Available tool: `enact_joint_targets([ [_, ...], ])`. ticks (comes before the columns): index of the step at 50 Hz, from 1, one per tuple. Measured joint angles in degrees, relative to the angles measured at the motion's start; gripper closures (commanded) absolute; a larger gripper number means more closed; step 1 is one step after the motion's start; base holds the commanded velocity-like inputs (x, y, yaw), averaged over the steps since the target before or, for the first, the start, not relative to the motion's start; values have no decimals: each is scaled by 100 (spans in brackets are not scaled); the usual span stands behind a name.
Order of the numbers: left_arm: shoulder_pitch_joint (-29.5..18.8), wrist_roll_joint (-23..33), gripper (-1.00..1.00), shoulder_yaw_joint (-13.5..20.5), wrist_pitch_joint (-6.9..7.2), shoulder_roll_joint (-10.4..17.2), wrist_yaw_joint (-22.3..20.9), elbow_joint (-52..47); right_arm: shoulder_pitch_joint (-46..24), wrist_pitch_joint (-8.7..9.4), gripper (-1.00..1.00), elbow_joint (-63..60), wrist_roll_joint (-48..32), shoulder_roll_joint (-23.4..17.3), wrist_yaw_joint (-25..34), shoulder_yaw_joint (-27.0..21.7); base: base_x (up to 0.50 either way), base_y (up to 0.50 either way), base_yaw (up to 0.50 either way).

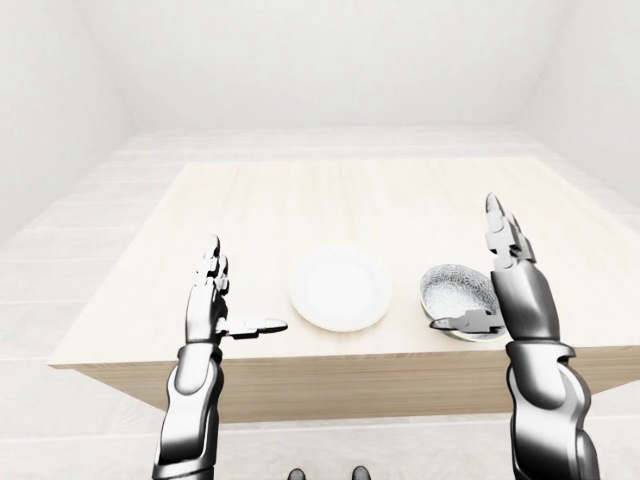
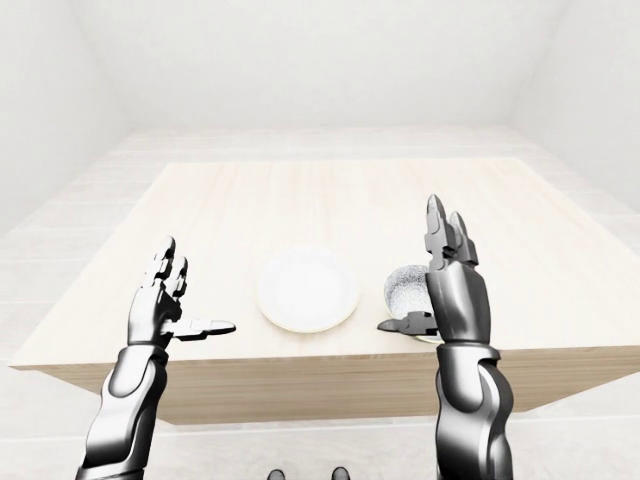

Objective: Put the bowl on the plate.

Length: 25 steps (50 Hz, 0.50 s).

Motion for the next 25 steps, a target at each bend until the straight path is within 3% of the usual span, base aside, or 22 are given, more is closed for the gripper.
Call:
enact_joint_targets([
  [25, -10, 61, -100, -22, -9, -7, 21, -15, -41, 0, -100, 274, -899, -58, 134, -103, 0, 0, 0],
])
